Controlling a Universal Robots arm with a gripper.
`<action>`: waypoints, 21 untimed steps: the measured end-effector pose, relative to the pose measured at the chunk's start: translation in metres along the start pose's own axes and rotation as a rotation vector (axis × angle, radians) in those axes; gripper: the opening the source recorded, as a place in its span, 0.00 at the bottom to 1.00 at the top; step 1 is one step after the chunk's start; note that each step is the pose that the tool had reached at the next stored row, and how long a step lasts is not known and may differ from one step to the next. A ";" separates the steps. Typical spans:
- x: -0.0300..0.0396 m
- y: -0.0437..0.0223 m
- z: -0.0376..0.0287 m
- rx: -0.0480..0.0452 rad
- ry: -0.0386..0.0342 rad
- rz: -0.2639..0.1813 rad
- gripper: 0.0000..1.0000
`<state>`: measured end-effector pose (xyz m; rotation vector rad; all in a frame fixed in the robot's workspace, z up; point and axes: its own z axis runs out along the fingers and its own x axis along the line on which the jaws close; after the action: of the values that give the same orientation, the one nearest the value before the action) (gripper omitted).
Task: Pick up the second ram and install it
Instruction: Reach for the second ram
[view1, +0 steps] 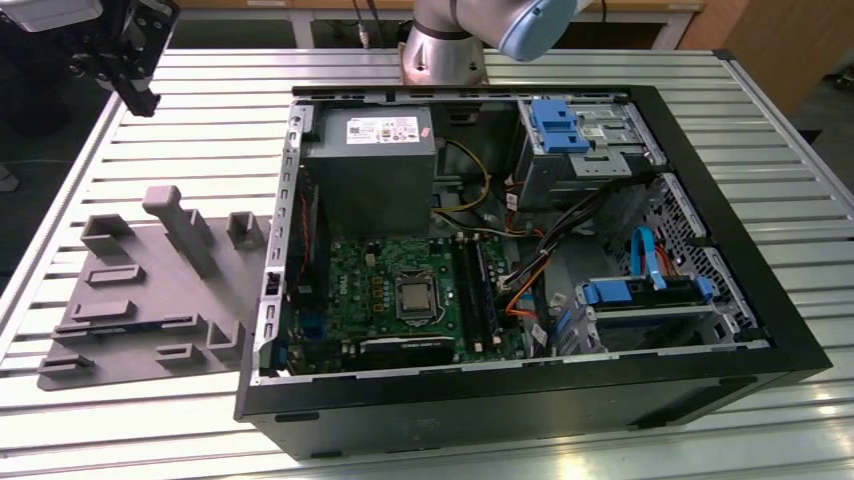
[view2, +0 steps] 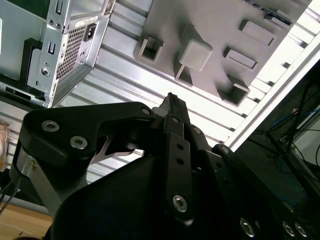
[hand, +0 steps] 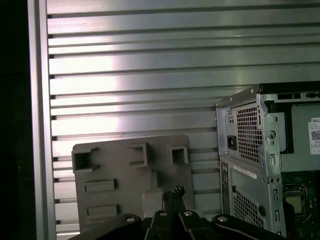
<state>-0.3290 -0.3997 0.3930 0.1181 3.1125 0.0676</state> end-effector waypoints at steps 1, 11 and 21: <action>0.0002 -0.0002 0.0001 -0.0001 -0.0001 0.000 0.11; 0.0025 -0.0018 0.0003 0.0000 0.0000 0.000 0.11; 0.0058 -0.0032 0.0004 0.0000 0.0000 0.000 0.11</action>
<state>-0.3351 -0.4024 0.3923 0.1180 3.1125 0.0676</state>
